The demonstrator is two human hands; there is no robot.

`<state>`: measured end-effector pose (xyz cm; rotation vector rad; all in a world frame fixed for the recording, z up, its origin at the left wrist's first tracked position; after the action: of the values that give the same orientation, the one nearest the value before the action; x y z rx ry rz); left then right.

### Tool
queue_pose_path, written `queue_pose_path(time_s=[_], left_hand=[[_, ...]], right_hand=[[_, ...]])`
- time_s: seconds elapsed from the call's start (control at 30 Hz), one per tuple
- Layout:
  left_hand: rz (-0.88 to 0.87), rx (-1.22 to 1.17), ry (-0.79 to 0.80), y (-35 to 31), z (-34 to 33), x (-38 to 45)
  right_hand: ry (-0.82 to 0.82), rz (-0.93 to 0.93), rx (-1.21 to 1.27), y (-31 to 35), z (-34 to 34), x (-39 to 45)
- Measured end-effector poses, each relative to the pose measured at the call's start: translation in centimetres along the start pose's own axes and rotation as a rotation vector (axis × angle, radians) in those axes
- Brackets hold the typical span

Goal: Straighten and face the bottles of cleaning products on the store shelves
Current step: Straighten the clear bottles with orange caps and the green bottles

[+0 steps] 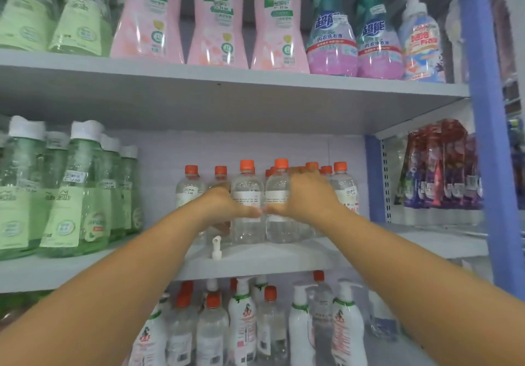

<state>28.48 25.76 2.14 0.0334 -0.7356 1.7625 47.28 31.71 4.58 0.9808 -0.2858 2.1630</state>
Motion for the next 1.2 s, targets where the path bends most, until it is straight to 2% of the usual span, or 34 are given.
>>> queue_pose_path(time_s=[0.07, 0.23, 0.43, 0.5, 0.63, 0.73, 0.87, 1.0, 1.13, 1.2], left_hand=[[0.007, 0.007, -0.005, -0.2, -0.3, 0.5], [0.027, -0.030, -0.015, -0.3, -1.2, 0.9], [0.034, 0.049, 0.050, -0.6, -1.1, 1.9], [0.019, 0.014, 0.034, -0.2, -1.4, 1.9], [-0.003, 0.014, -0.074, 0.1, -1.8, 1.6], [-0.022, -0.012, -0.160, -0.1, -1.9, 1.9], [-0.025, -0.106, -0.124, 0.5, -1.7, 2.2], [-0.058, -0.277, -0.040, 0.8, -1.6, 2.3], [-0.054, -0.119, -0.103, 0.9, -1.6, 2.2], [-0.047, -0.128, -0.121, 1.0, -1.5, 2.3]], right_hand=[[-0.017, 0.019, -0.089, -0.4, 0.0, 0.7], [-0.024, 0.142, -0.098, -1.3, -1.0, 2.4], [0.042, 0.197, -0.130, -2.3, -1.4, 4.3], [0.047, 0.172, -0.081, -2.5, -0.6, 5.2], [0.074, 0.009, 0.151, -3.7, 1.5, 7.4], [0.141, -0.018, 0.172, -3.0, 1.7, 8.3], [0.158, 0.000, 0.130, -2.3, 1.8, 9.0], [0.298, -0.003, 0.279, -2.4, 2.3, 8.8], [0.315, 0.000, 0.312, -2.8, 2.3, 8.8], [0.286, -0.006, 0.275, -2.7, 2.1, 9.0]])
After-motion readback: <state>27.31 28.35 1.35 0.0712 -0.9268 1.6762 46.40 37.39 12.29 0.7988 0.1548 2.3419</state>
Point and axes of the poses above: each hand's wrist, its own x-axis towards the middle knuckle, its own z-axis out of the back of the hand, y = z × x, the point moved 5 cm from there along x, towards the middle knuckle, and after that the axes turned 14 degrees about x, right-handed, at the moved point
